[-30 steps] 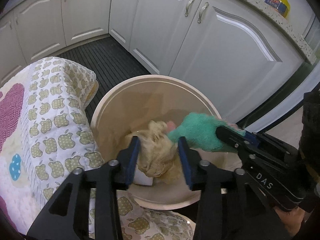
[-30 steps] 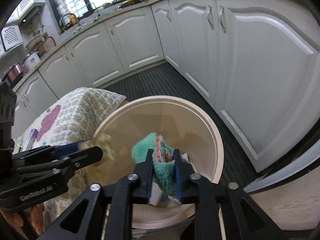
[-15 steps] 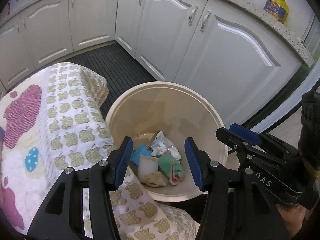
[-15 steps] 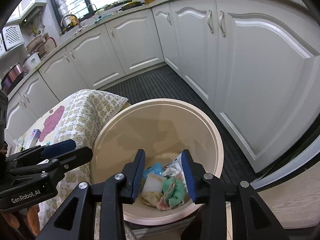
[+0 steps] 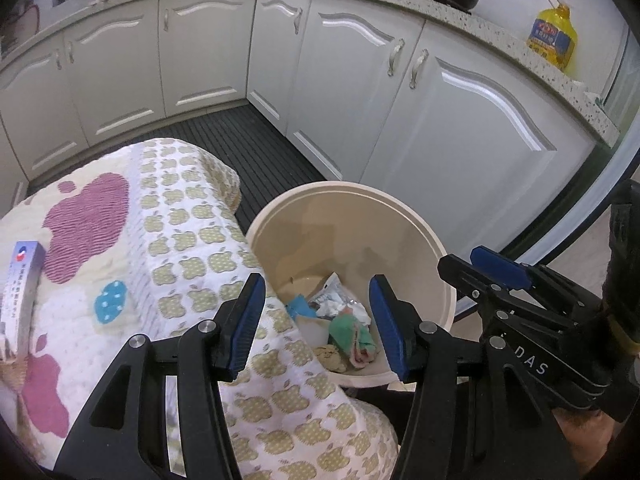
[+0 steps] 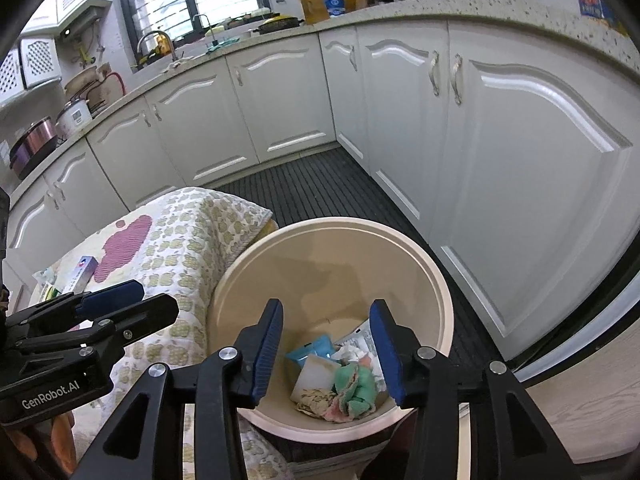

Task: Collect trash
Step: 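Move both open grippers back over the table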

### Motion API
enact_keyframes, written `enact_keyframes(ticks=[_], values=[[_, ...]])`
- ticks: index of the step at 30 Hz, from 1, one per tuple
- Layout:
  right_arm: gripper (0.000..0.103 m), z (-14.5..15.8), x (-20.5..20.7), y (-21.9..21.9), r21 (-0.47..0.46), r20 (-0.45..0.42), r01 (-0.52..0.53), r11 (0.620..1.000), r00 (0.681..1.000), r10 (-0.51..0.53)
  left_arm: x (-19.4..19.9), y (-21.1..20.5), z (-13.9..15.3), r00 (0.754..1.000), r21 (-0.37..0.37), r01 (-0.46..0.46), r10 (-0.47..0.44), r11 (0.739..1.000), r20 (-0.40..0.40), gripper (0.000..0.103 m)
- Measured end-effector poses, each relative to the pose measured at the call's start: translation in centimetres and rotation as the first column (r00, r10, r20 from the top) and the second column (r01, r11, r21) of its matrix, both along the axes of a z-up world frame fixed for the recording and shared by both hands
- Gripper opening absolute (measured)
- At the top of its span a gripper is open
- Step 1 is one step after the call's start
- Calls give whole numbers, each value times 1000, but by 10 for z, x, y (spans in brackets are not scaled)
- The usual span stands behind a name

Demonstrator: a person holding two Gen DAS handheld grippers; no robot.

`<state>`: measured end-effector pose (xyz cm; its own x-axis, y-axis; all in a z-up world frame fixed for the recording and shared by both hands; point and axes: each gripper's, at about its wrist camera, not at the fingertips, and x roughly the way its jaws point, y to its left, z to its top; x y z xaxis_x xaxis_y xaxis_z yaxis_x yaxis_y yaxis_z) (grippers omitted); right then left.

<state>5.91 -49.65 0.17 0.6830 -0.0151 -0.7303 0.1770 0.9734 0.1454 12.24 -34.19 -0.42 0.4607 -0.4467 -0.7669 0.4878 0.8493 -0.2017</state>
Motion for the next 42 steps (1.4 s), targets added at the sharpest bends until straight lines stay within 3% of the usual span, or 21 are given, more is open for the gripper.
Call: enact_keyframes(ticks=[5,14,31,33,42], values=[[43,10,-1,21,-33,19,-26,999,999,26,-8,20,9,999,-16,-37,37,999,18,53],[43,25,3,68,-50,44,-107,993,993,109,-25,67,23,985,32,-138,134,990,106,53],[48,41,14,167,-84,62,-282,956,956,287,-53,171,37,933,56,-322,306,945,188,53],[55,42,14,176,-83,65,-294,952,952,300,-56,182,38,927,53,-338,323,940,191,53],[55,40,18,220,-85,58,-383,920,920,388,-70,244,46,907,6,-398,393,917,149,53]])
